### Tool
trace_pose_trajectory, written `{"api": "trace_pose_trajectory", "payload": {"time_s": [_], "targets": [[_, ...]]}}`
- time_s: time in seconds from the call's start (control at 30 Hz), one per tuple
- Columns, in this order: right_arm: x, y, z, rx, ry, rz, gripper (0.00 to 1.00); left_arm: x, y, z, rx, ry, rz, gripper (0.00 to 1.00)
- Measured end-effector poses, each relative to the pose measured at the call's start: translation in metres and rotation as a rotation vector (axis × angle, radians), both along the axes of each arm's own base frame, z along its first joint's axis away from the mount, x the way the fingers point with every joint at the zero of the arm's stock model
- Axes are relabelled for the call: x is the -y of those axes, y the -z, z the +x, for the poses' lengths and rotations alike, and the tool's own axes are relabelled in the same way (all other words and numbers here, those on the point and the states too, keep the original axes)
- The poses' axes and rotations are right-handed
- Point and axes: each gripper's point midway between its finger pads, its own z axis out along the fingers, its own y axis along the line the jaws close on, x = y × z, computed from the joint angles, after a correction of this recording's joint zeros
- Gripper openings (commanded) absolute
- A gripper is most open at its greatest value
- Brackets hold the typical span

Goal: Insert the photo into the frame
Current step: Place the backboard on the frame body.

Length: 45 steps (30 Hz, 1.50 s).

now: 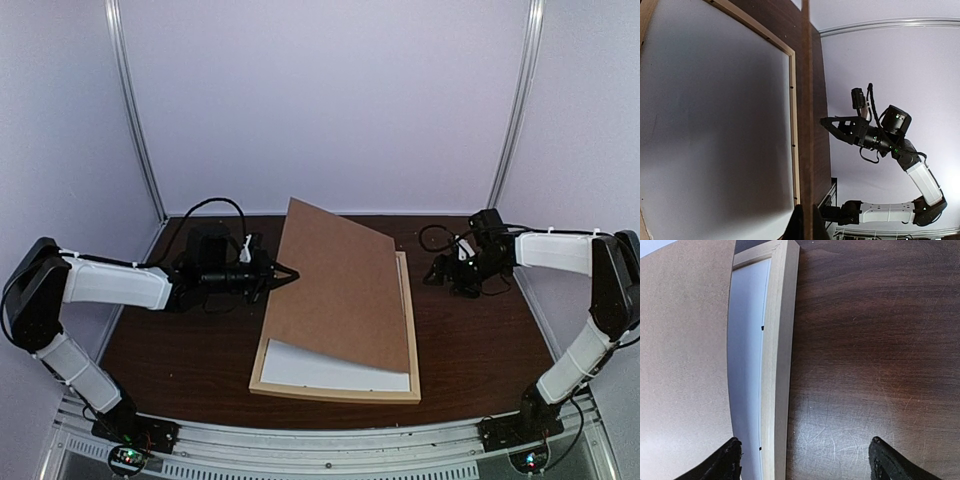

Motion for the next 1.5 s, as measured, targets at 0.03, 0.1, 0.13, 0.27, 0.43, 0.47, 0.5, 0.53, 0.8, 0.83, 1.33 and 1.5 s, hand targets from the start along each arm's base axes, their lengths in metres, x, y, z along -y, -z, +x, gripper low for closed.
{"api": "trace_pose_trajectory", "payload": {"time_s": [0.03, 0.1, 0.13, 0.27, 0.43, 0.47, 0.5, 0.53, 0.8, 0.83, 1.33, 1.5], "targets": [[0.0, 0.001, -0.001, -0.002, -0.001, 0.002, 0.87, 0.001, 0.0, 0.0, -0.001, 0.0, -0.001, 0.0], [0.0, 0.002, -0.001, -0.005, 0.0, 0.002, 0.87, 0.002, 0.002, 0.0, -0.005, 0.001, -0.002, 0.0], [0.0, 0.002, -0.002, -0.006, -0.001, 0.003, 0.87, 0.002, 0.004, 0.0, -0.009, 0.003, -0.002, 0.0], [0.0, 0.004, -0.003, -0.012, -0.001, 0.004, 0.87, 0.003, 0.012, 0.0, -0.029, 0.004, 0.009, 0.0], [0.0, 0.005, -0.004, -0.015, -0.002, 0.005, 0.87, 0.004, 0.019, 0.001, -0.043, 0.007, 0.017, 0.0], [0.0, 0.005, -0.005, -0.016, -0.002, 0.005, 0.87, 0.004, 0.02, 0.001, -0.046, 0.007, 0.019, 0.0], [0.0, 0.005, -0.005, -0.017, -0.002, 0.005, 0.87, 0.004, 0.021, 0.0, -0.048, 0.008, 0.02, 0.0], [0.0, 0.005, -0.005, -0.017, -0.002, 0.005, 0.87, 0.005, 0.023, 0.001, -0.05, 0.01, 0.021, 0.0], [0.0, 0.006, -0.005, -0.018, -0.003, 0.006, 0.87, 0.009, 0.025, 0.001, -0.057, 0.03, 0.016, 0.0], [0.0, 0.007, -0.005, -0.019, -0.003, 0.006, 0.87, 0.01, 0.025, 0.001, -0.057, 0.032, 0.016, 0.0], [0.0, 0.014, -0.005, -0.034, -0.005, 0.007, 0.87, 0.008, 0.02, -0.002, -0.056, 0.034, 0.014, 0.0], [-0.001, 0.016, -0.006, -0.041, -0.006, 0.007, 0.87, 0.005, 0.017, -0.006, -0.057, 0.034, 0.015, 0.0]]}}
